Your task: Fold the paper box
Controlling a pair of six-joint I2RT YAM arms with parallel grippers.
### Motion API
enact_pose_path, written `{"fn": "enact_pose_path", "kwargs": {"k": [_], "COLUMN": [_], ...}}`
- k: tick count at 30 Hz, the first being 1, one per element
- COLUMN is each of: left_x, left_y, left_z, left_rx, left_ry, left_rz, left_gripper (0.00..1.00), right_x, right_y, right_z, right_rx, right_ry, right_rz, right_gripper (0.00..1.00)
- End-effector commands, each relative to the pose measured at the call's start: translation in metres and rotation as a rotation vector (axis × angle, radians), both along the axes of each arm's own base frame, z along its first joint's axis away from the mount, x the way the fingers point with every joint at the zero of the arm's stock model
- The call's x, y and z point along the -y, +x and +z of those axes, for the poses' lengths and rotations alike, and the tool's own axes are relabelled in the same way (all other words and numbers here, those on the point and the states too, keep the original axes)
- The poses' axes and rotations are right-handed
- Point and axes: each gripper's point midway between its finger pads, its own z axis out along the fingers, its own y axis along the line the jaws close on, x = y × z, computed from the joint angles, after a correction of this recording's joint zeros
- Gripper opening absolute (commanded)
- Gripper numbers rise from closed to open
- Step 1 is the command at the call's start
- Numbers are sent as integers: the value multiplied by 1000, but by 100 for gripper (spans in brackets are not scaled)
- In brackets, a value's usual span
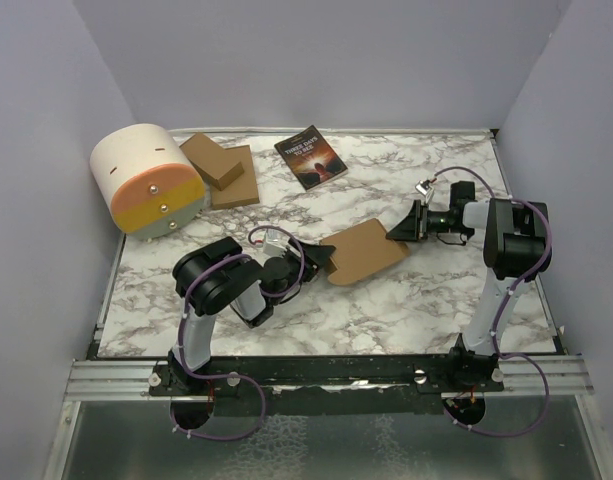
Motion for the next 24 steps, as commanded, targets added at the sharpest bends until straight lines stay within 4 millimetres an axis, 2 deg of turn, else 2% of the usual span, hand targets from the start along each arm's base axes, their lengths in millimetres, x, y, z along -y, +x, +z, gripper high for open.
{"fn": "enact_pose_path", "kwargs": {"k": [1, 6, 10, 13, 15, 17, 19, 21, 24], "left_x": [-1, -3, -4, -5, -5, -5, -5, -5, -4], "left_y": [1, 0, 1, 1, 2, 4, 6, 6, 8], "left_z": [13, 17, 20, 24, 27, 31, 37, 39, 39], "left_rx": [39, 34, 22, 9, -1, -9, -14, -27, -59], "left_ry": [-48, -62, -88, -109, -118, -128, -141, -157, -177], "left_rz": [22, 26, 26, 25, 27, 27, 28, 27, 18], "left_gripper": [46, 46, 45, 45, 45, 45, 46, 46, 46], "right_x": [7, 26, 41, 41, 34, 22, 9, -3, -29], "right_y": [7, 20, 25, 18, 7, -11, -34, -48, -60], "right_z": [10, 40, 69, 100, 120, 136, 146, 153, 142], "right_rx": [71, 213, 392, 589, 768, 993, 1242, 1386, 1536], "right_ry": [-38, -98, -196, -251, -260, -267, -262, -251, -332], "right_rz": [10, -11, -8, 37, 107, 197, 280, 304, 422], "right_gripper": [48, 62, 65, 69, 76, 99, 99, 99, 99]}}
